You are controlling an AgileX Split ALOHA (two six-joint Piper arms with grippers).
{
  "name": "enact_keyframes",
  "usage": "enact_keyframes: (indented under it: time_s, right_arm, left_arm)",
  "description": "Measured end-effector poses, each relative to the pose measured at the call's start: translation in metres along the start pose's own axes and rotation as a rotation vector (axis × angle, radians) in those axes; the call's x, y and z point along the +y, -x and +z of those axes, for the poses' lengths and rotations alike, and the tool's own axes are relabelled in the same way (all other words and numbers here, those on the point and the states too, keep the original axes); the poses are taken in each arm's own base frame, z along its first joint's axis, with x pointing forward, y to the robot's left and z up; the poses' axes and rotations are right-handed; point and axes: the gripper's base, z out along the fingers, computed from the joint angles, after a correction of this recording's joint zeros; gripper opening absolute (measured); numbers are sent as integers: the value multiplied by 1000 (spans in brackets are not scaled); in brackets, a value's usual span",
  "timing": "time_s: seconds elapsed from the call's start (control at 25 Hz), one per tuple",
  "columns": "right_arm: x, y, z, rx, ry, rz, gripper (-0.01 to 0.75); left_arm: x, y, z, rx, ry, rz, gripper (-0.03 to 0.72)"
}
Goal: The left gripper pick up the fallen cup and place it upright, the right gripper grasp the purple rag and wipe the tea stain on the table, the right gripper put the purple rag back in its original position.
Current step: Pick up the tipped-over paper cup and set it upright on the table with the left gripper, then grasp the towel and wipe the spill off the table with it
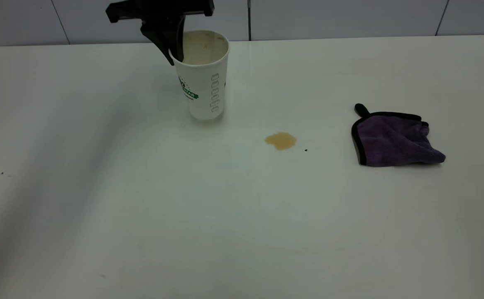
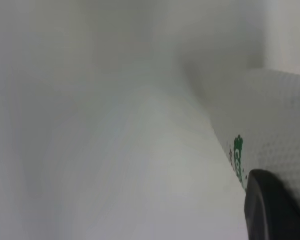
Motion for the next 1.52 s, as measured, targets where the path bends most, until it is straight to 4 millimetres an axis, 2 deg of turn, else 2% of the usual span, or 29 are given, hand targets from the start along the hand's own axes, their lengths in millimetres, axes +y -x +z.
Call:
enact_keyframes:
  time_s: [0.12,0.24,0.48,0.64,0.76,0.88,1.08,1.28,1.36,1.48,1.52]
  right_arm:
    - [0,0,0,0,0,0,467]
    - [0,0,0,0,0,0,467]
    - [0,0,0,0,0,0,467]
    - [0,0,0,0,0,0,467]
    - [0,0,0,0,0,0,467]
    - [0,0,0,0,0,0,467]
    - [0,0,0,0,0,0,467]
    - [0,0,0,0,0,0,467]
    - [0,0,0,0,0,0,467]
    - [0,0,0,0,0,0,467]
    - [0,0,0,0,0,0,467]
  left_arm:
    - [0,0,9,0,-11,-4,30]
    - [-1,1,16,-1,-24,-9,121]
    - [0,-1,25,15,-23,0,400]
    - [-2,2,11,-13,-28,23,568]
    - [-4,5,-22,-71,-26,55,630]
    - [-2,3,-70,-123,33,85,633]
    - [8,-5,-157,-280,181,112,559]
    - [12,-23,-231,-428,235,113,467]
    - [12,-37,-254,-454,226,111,437]
    - [11,-67,-271,-424,184,123,403]
    - [10,-79,-270,-395,175,130,396]
